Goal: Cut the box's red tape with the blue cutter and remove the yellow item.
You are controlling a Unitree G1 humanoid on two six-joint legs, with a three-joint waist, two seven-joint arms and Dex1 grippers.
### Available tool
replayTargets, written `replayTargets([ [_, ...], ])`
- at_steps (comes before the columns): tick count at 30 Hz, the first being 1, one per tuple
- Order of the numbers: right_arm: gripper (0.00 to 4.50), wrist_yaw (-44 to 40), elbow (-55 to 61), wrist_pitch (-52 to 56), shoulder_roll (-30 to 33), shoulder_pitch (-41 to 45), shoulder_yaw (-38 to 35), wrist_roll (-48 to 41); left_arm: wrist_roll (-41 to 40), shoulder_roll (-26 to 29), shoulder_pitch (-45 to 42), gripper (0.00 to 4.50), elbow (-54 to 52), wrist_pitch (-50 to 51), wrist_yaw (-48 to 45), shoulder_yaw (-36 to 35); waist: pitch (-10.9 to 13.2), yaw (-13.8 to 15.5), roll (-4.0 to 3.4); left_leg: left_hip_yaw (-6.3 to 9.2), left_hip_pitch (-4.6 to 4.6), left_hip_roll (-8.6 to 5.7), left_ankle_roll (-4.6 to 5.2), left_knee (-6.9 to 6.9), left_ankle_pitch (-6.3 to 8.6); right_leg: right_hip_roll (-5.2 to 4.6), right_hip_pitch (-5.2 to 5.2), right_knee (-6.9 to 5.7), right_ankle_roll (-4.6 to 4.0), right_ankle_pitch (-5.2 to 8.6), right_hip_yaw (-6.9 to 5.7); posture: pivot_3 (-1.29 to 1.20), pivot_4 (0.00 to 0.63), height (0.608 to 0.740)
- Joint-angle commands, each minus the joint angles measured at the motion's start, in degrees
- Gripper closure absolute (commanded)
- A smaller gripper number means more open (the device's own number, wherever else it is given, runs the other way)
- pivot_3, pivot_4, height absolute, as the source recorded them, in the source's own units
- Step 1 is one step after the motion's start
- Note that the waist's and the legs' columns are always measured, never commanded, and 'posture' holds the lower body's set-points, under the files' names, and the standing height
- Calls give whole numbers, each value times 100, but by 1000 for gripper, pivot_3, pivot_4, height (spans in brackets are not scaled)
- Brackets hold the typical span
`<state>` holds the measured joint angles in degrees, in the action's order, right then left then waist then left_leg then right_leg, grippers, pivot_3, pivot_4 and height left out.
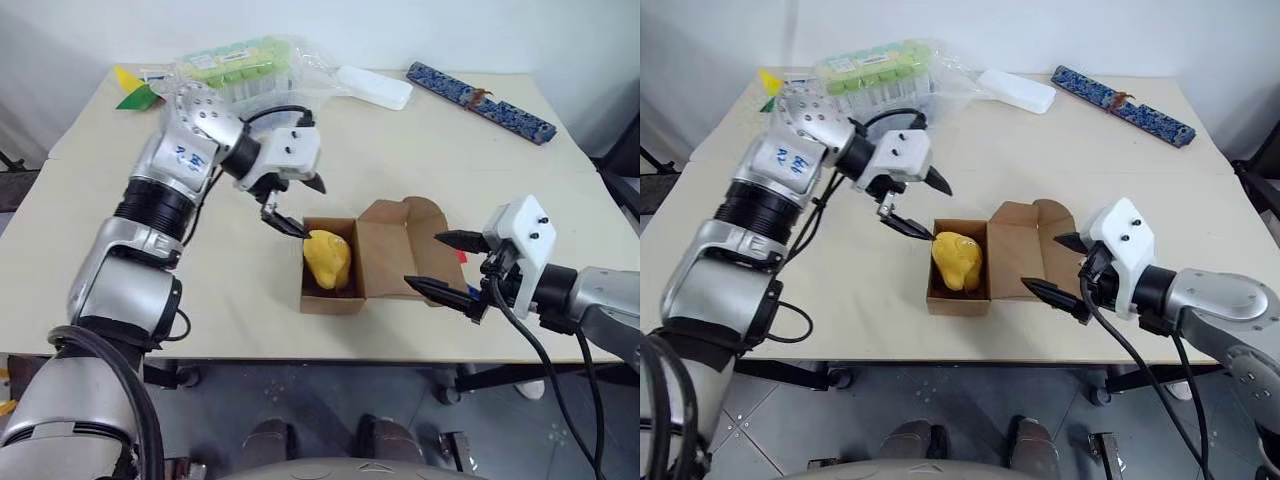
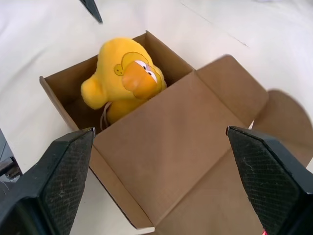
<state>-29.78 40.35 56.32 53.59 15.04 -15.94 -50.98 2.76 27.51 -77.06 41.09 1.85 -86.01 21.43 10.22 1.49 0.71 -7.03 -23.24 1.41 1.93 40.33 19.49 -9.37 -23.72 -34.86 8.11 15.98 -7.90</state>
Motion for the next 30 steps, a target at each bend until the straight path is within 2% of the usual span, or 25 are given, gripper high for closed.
replayTargets([
  [1,0,-40,110,-20,120,101,-92,-45,-107,-162,92,27,-176,27,-408,49,0,-5,0,0,0,0,0,0,0,0,0,0,0,0,0,0,150,740],
  [15,0,216,494,285,232,-222,-553,-456,704,-403,471,27,460,-1124,-176,779,0,6,0,2,0,0,1,9,1,-1,2,1,0,0,2,0,150,740],
  [18,0,207,478,270,290,-195,-572,-512,657,-553,400,597,581,-1071,-129,683,0,0,0,2,2,2,1,9,1,-1,2,-3,-1,0,3,0,150,740],
  [27,0,154,485,248,426,-205,-628,-618,380,-702,143,3232,526,-838,-133,279,0,7,0,6,0,2,2,14,1,-1,2,-3,-1,0,4,0,150,740],
  [30,0,69,384,225,541,-148,-628,-613,233,-753,-71,3956,538,-639,-79,44,0,7,0,7,-3,2,2,17,1,-1,1,-3,-1,0,3,0,150,740],
])
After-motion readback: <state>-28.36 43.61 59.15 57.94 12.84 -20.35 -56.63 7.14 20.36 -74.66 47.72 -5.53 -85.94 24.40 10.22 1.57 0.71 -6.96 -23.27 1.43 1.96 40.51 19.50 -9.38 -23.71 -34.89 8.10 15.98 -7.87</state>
